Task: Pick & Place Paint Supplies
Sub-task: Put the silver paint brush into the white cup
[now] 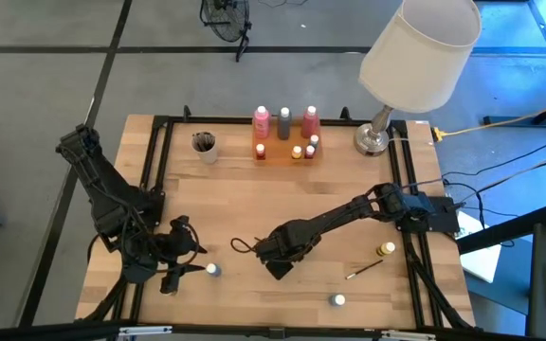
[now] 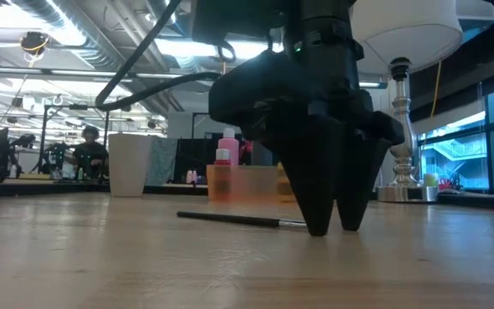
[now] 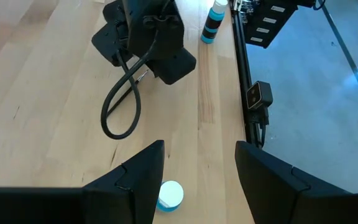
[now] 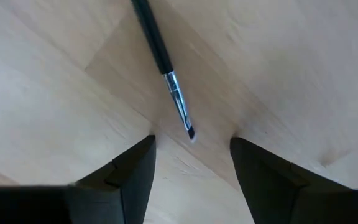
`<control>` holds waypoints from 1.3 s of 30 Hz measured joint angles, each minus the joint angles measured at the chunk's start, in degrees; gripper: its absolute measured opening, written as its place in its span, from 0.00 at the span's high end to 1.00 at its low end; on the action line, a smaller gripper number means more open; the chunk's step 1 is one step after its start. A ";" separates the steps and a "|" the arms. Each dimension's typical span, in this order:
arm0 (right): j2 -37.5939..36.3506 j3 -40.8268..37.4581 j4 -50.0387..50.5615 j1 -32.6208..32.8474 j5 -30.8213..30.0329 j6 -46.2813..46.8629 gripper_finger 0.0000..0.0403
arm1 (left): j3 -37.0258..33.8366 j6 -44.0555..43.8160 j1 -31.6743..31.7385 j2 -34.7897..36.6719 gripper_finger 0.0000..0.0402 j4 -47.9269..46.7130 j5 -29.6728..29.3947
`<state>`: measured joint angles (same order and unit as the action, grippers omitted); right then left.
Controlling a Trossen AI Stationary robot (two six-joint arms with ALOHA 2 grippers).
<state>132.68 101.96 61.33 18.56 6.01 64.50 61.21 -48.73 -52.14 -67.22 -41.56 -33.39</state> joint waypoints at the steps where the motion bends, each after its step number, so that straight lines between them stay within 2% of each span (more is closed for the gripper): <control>1: 0.00 -0.01 0.04 -0.18 0.06 -1.38 0.46 | 0.00 -0.01 0.00 0.00 0.52 0.00 0.00; 23: -0.04 -0.16 -1.58 -0.52 -3.33 -12.62 0.47 | 0.00 0.00 -1.18 0.02 0.52 -0.63 -2.77; 34: -0.07 -0.18 -1.61 -0.45 -3.85 -14.00 0.64 | 0.00 -0.21 -1.18 0.02 0.52 -0.30 -2.74; 39: -0.07 -0.18 -1.61 -0.45 -3.65 -14.61 0.68 | 0.00 -1.06 -1.18 0.02 0.52 -0.22 -2.73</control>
<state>132.62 101.78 59.72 18.11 2.36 49.89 61.21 -49.79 -53.32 -67.20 -41.78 -36.12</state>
